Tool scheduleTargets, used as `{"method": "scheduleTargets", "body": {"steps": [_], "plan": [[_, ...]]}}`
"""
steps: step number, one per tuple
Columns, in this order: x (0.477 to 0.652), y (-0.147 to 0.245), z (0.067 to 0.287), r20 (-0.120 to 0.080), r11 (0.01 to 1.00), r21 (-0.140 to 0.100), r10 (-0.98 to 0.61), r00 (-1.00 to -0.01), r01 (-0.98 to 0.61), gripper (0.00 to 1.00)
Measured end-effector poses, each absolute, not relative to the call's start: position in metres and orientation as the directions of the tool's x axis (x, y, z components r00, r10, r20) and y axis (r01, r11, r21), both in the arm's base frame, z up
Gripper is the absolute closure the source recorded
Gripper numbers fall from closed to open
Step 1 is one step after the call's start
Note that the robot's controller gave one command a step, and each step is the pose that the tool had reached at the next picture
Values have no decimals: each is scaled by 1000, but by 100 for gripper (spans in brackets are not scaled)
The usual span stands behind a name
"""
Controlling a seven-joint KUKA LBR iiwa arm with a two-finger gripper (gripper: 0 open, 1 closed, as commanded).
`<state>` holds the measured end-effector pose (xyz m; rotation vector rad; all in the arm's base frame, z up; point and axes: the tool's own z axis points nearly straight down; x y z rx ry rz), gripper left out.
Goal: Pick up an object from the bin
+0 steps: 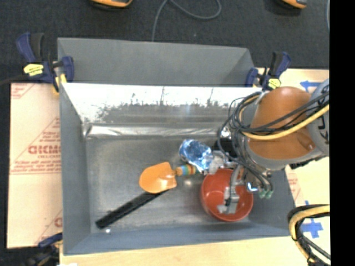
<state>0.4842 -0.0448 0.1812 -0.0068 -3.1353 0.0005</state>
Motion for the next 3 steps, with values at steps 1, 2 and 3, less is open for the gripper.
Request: {"method": "scheduleTargets", "body": {"steps": [1,2,3], "plan": [[486,-45,185,-2,1000,-1,2,-1000,2,0],[485,-42,132,-7,995,-2,-101,-995,-101,0],[484,-50,71,-15,986,-6,-167,-986,-167,100]]}}
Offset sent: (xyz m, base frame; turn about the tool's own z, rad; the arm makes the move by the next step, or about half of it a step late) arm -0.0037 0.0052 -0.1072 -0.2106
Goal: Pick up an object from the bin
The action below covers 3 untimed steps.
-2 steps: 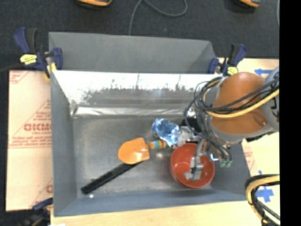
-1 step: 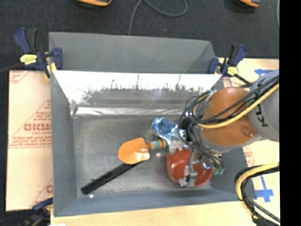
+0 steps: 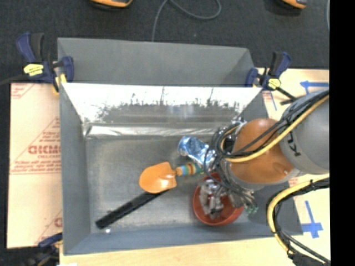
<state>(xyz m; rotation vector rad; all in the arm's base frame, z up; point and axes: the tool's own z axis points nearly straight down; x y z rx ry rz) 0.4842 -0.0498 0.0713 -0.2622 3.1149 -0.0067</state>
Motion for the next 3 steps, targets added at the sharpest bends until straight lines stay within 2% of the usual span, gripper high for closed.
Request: {"method": "scheduleTargets", "body": {"steps": [1,2,3], "plan": [[484,-50,71,-15,986,-6,-168,-986,-168,100],[540,-80,73,-14,959,-7,-284,-959,-284,100],[532,-58,72,-12,784,-12,-620,-784,-620,100]]}}
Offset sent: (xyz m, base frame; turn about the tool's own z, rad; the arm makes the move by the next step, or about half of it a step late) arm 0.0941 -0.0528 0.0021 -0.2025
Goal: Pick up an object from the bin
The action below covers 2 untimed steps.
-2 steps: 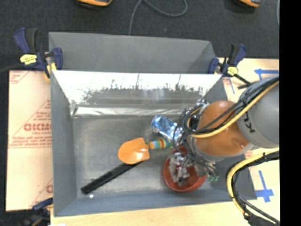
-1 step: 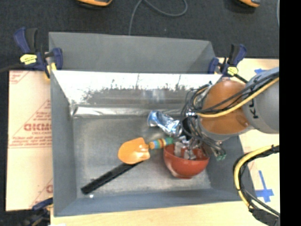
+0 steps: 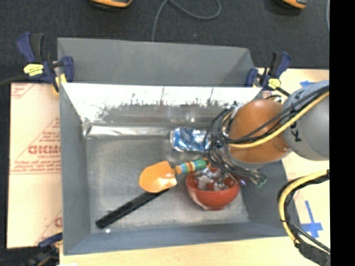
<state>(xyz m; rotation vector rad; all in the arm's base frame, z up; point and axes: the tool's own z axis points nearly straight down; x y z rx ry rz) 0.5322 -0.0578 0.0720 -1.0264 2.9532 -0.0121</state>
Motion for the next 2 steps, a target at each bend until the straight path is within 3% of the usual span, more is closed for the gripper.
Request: {"method": "scheduleTargets", "body": {"steps": [1,2], "plan": [[535,-60,71,-14,746,-15,-666,-746,-665,100],[532,-59,127,-10,887,-8,-462,-887,-462,100]]}}
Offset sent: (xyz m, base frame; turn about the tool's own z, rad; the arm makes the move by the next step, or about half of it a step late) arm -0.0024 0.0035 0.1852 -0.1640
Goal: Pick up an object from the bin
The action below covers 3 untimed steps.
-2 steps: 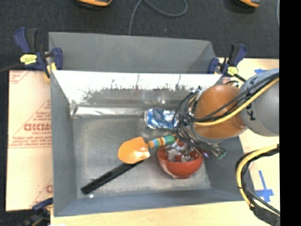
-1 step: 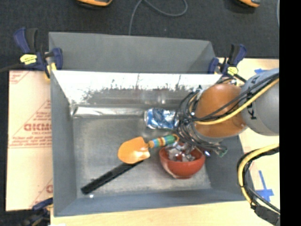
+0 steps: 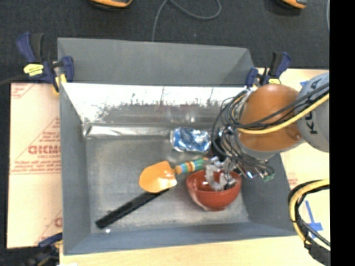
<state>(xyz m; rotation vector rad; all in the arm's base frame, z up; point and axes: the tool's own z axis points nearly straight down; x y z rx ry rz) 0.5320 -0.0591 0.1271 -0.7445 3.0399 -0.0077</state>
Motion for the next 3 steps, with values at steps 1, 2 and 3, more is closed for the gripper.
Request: {"method": "scheduleTargets", "body": {"steps": [1,2,3], "plan": [[533,-44,202,-11,838,-9,-546,-838,-546,100],[536,-38,183,-26,876,-19,-482,-876,-482,100],[528,-22,133,-25,907,-14,-422,-906,-422,100]]}}
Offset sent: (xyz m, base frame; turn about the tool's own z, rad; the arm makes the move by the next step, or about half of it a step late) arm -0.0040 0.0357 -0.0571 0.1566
